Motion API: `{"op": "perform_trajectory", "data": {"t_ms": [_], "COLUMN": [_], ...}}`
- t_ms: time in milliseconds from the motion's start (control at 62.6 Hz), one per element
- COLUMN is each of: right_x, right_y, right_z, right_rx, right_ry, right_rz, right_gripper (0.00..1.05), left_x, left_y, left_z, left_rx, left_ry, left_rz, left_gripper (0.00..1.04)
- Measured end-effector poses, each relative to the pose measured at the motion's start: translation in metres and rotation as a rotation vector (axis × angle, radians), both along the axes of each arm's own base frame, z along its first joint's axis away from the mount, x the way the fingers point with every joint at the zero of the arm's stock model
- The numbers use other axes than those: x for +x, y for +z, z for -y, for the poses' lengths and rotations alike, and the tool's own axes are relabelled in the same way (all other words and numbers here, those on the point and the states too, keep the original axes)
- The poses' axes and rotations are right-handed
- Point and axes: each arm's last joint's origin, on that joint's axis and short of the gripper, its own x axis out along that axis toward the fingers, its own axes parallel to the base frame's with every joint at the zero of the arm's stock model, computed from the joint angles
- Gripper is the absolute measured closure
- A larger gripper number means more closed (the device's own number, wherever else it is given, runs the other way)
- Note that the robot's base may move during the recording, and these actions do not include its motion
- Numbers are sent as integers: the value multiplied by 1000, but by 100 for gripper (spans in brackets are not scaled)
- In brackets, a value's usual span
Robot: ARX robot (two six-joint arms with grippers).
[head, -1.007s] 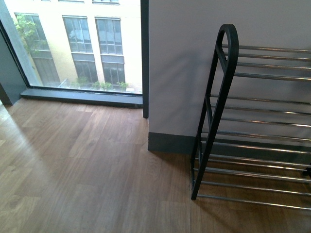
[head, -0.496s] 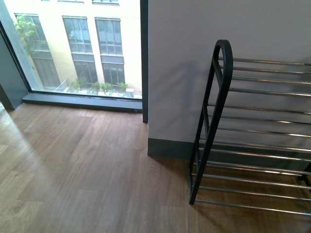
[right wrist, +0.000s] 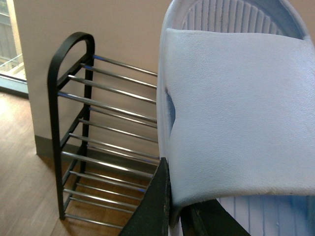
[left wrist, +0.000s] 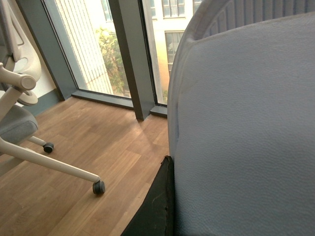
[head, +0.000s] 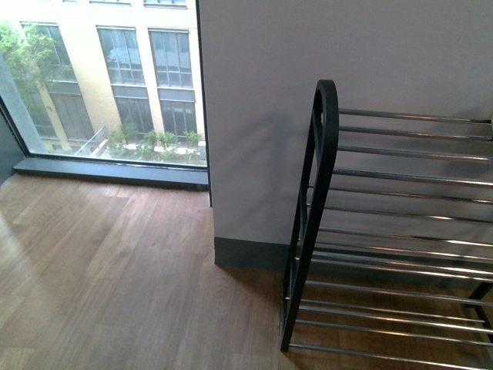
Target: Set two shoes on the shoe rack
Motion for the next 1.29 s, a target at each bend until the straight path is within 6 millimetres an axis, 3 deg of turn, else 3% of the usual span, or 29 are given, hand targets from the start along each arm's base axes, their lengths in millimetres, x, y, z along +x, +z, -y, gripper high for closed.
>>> {"op": "perform_trajectory", "data": {"t_ms": [1295], "right_x": [0], "right_y": [0], "right_z": [0], "right_rx": [2], "right_ry": [-1], "right_rz": [1], "right_gripper": [103], "left_x": [0], "left_y": [0], "left_z": [0], "left_rx": [0], "left_ry": [0], "left_rz": [0], "left_gripper": [103]}}
